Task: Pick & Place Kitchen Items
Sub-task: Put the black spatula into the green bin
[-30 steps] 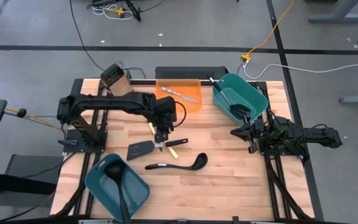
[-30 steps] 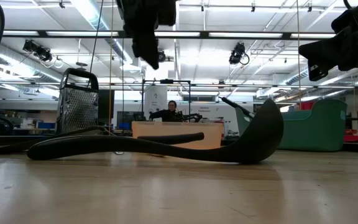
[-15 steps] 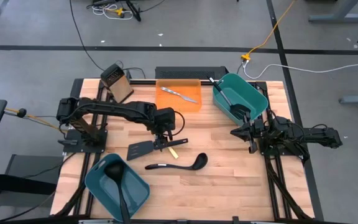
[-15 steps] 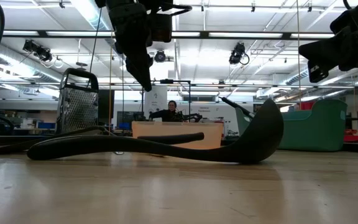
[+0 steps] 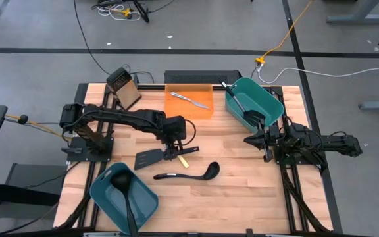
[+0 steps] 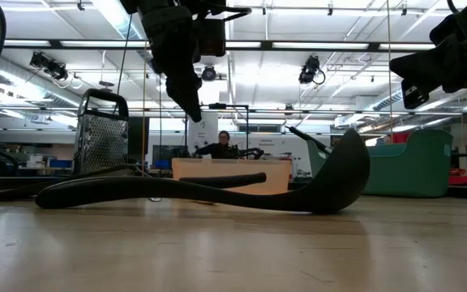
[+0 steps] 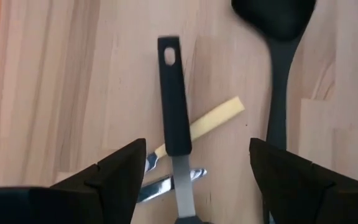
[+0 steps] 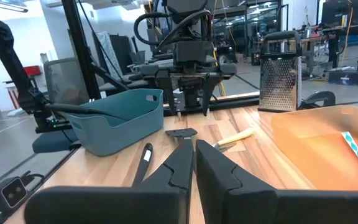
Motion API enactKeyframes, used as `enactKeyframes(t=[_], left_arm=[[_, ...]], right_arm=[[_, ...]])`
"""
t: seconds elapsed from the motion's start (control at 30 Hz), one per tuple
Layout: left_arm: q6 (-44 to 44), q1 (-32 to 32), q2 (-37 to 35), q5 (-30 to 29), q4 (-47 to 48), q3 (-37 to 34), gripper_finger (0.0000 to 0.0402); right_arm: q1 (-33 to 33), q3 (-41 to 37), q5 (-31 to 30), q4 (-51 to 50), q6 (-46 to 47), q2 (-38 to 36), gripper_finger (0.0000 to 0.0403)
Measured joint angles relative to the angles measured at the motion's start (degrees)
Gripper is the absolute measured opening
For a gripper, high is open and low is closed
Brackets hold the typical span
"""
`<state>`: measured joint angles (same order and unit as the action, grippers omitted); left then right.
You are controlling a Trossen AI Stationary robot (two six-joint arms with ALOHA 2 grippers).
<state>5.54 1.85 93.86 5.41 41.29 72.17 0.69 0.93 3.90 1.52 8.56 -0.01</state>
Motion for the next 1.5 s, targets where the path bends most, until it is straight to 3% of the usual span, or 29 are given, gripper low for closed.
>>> enactKeyframes(t=[0.3,0.9,1.5], left_arm=[[-1.70,0.02,0.40,-0.10,-4.43,0.02,0.0291],[-1.50,-0.74,12.56,1.49,-7.73,0.18,0.0291],[-1.22,-0.74,15.21,1.71,-9.24,0.10,0.0291]], right_arm=[[0.02,0.00,0.00,-0.02,0.00,0.00,0.0027],[0.00,0.00,0.02,-0.42,0.04,0.00,0.0027],[0.00,0.00,0.01,-0.39,0.19,0.00,0.0027]])
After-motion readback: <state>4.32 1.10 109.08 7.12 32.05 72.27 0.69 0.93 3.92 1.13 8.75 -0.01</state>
